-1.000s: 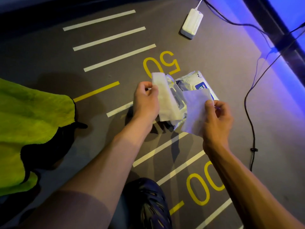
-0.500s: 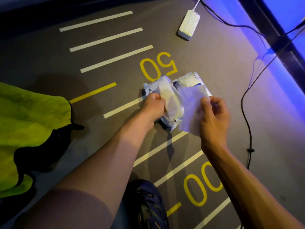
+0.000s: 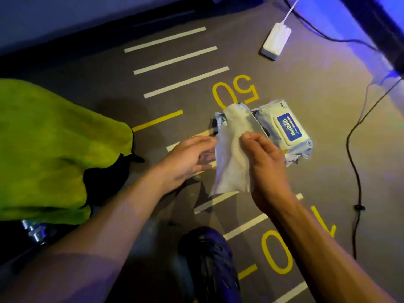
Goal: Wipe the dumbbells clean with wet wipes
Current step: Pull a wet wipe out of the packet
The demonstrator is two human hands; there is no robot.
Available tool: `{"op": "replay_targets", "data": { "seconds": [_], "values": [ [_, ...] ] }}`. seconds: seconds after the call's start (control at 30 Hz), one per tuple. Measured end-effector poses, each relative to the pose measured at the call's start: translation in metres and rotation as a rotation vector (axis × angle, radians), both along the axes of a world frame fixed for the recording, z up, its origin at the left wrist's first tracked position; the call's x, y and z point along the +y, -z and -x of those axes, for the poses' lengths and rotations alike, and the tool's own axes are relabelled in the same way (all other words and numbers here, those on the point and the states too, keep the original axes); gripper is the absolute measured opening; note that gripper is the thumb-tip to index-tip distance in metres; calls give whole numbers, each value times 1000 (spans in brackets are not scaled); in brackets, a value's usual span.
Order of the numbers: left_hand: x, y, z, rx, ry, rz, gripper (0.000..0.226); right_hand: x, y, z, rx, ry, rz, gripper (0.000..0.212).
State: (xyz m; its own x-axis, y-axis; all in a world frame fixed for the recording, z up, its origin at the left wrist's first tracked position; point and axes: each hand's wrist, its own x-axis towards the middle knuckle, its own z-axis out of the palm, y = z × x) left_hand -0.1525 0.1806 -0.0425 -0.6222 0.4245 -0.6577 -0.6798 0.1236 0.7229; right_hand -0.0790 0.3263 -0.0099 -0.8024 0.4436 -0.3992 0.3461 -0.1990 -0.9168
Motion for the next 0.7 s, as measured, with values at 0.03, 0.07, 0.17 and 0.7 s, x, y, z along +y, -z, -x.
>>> {"op": "replay_targets", "data": {
  "seconds": [0.03, 0.07, 0.17, 0.7],
  "values": [
    [-12, -11, -6, -46, -25, -52, 16, -8, -5, -1, 12, -28, 36, 17],
    [-24, -19, -11, -56, -46, -69, 15, -15, -9, -3, 25, -54, 56, 16],
    [-62, -39, -32, 78, -68, 33, 12, -38, -16, -13, 79, -146, 123, 17],
    [-238, -150, -156, 786, 352, 450, 25, -147, -45, -80, 391, -978, -283, 64]
  ]
}}
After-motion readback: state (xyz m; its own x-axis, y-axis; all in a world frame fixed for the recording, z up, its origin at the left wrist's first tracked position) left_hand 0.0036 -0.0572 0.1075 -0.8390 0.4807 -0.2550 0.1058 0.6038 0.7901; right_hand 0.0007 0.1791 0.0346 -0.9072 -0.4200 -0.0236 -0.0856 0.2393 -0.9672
